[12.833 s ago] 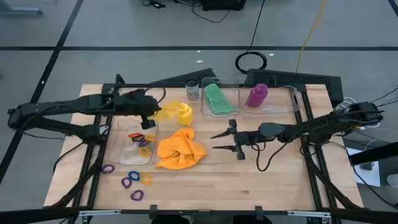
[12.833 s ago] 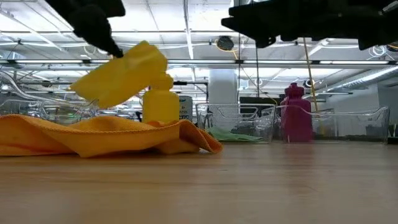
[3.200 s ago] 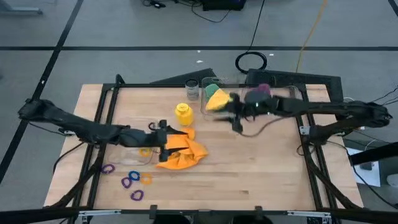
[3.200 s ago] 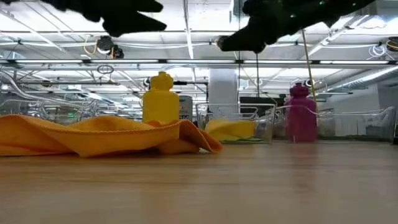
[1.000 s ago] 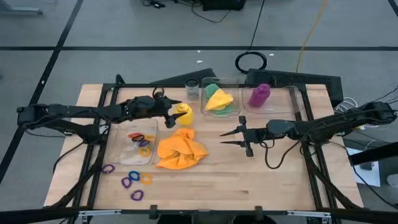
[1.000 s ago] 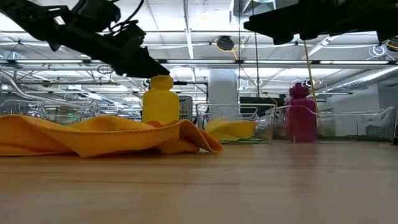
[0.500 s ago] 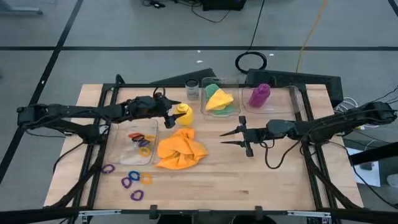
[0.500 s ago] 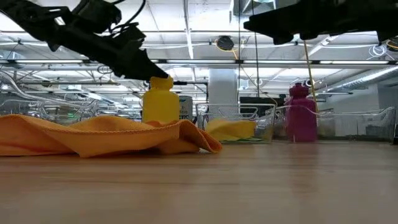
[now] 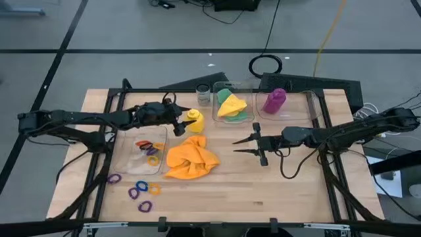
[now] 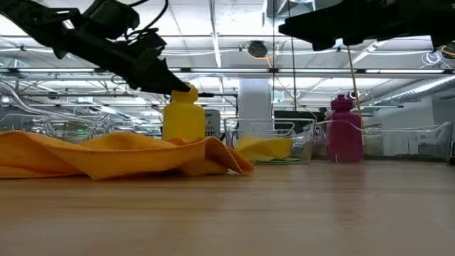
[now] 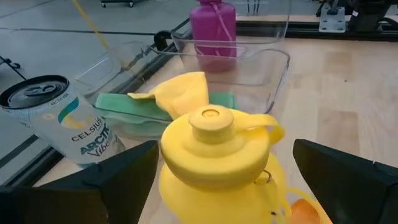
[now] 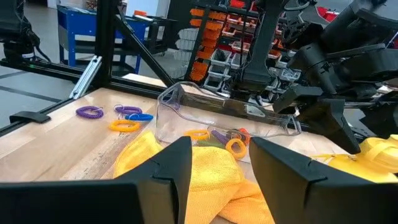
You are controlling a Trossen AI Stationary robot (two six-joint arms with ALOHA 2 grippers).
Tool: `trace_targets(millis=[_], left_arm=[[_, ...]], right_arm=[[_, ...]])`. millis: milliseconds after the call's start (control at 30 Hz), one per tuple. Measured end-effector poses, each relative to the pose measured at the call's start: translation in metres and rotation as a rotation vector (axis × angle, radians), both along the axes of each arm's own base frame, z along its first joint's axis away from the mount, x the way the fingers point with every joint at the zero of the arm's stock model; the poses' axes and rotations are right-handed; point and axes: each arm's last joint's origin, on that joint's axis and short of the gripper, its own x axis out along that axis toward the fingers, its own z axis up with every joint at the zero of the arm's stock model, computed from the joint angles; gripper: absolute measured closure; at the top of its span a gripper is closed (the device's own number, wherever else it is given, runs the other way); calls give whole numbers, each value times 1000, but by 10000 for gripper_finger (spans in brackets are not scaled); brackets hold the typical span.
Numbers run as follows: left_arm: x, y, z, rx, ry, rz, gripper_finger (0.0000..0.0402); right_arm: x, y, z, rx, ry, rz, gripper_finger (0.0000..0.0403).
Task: Pick & Place Sports Items
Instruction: Put the yellow water bottle into the top right transparent bin
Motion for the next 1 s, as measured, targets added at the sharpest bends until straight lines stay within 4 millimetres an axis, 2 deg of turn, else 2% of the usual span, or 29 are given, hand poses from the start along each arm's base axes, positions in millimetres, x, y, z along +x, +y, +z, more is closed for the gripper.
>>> trace_targets(millis=[300, 667, 1000], left_arm=[[0, 0, 0, -3, 3, 1, 95], [0, 0, 0, -6, 1, 3, 203], [0, 0, 0, 2, 1, 0, 205]], right_arm=[[0, 0, 0, 0, 0, 0, 289], [0, 0, 0, 0, 0, 0, 289], [0, 0, 0, 0, 0, 0, 289]])
